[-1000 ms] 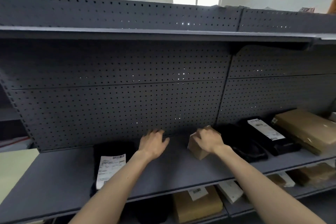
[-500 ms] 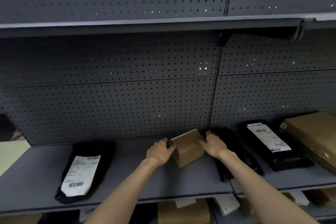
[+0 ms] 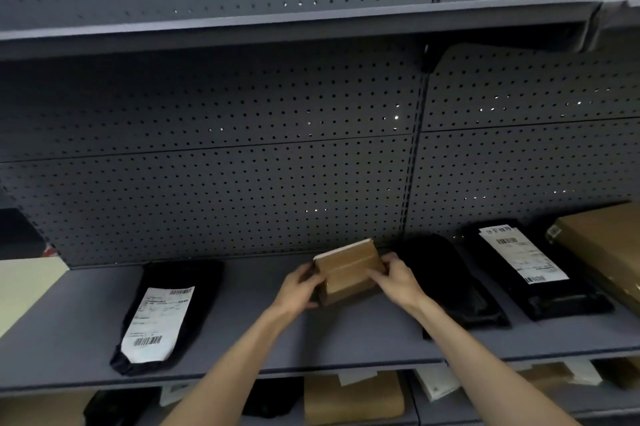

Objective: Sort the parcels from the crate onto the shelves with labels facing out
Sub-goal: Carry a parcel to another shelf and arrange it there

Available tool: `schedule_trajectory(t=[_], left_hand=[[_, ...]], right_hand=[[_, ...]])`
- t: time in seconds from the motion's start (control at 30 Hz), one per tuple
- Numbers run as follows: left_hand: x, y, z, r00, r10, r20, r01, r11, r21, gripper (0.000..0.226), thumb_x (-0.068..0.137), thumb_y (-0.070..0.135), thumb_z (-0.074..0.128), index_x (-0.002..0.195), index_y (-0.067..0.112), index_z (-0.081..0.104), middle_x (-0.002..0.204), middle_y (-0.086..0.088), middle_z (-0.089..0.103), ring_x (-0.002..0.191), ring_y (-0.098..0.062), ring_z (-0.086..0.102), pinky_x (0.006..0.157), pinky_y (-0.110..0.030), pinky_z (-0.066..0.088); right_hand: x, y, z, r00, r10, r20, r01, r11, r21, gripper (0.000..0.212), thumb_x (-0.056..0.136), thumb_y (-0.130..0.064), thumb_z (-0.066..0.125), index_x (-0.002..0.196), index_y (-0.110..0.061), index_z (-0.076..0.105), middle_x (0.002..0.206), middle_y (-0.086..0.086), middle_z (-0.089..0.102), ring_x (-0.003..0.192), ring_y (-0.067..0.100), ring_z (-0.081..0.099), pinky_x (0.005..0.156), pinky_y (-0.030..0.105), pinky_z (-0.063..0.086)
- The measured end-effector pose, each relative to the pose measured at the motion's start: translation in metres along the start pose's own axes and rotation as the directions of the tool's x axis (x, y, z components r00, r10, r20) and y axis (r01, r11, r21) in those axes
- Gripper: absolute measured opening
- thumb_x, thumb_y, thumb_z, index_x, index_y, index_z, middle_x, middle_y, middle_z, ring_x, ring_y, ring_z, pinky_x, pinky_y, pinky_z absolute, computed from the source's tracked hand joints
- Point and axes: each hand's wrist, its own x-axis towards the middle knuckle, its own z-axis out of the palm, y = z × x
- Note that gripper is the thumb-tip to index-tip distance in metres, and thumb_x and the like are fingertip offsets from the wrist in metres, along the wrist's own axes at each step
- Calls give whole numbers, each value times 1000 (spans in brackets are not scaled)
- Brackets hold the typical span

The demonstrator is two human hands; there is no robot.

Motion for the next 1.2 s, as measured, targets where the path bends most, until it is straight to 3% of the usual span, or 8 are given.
schedule_trajectory(t=[0.17,0.4,0.57,0.77,0.87,1.0,1.1,1.2], left_hand=[[-11,-11,-5,993,34,-115,-57,977,-204,12,105,13,48,111,7,56,105,-10,62,90,-21,63,67,-34,57],[-11,-25,-4,984,59,-167,-79,990,-115,24,99,27,62,115,11,53,111,-8,62,96,-19,64,68,-32,60],[-7,-37,-9,988,60,-144,-62,998,-3,35,94,38,67,120,16,62,111,-5,70,99,-17,67,67,-21,53],[-4,-40,-9,995,61,-75,-54,995,89,21,91,41,71,94,21,76,94,3,76,93,-16,69,81,-36,59],[-5,-42,-6,995,48,-87,-40,995,94,22,91,39,71,97,18,70,97,0,75,97,-18,69,90,-42,58],[-10,-44,-4,994,32,-108,-21,994,103,24,90,37,72,101,16,66,102,-2,74,100,-19,68,96,-46,54],[-16,-42,-8,999,39,-34,-35,993,113,35,90,36,71,119,19,64,114,0,71,104,-18,67,91,-46,58],[-24,-40,-9,999,27,32,-30,994,100,44,91,42,68,131,26,60,117,8,72,108,-13,67,91,-40,58]], right_hand=[[-17,9,6,999,10,-44,-3,988,155,33,92,-37,65,110,-12,54,98,-4,60,99,16,58,66,16,39],[-30,11,19,999,44,-1,-41,946,322,67,86,-72,49,130,-20,49,126,1,56,119,19,51,95,32,38],[-22,22,28,996,90,-22,-87,990,115,96,77,-86,40,141,-15,49,138,9,49,133,28,41,110,38,32],[-15,27,29,988,150,34,-154,952,264,74,84,-62,60,136,-9,54,131,7,59,115,19,58,100,36,48],[-9,25,33,989,145,-13,-136,951,277,53,93,-45,61,127,-4,59,112,8,66,85,14,61,67,20,51],[-8,17,42,990,125,-68,-107,969,224,46,96,-44,56,121,-7,64,110,9,70,95,26,66,87,41,55],[-10,10,44,994,95,-47,-83,975,208,41,99,-39,53,122,-7,64,116,8,69,105,24,64,87,32,50],[-18,1,46,998,58,30,-64,962,266,31,99,-33,55,116,-10,65,102,1,72,91,11,68,71,17,49]])
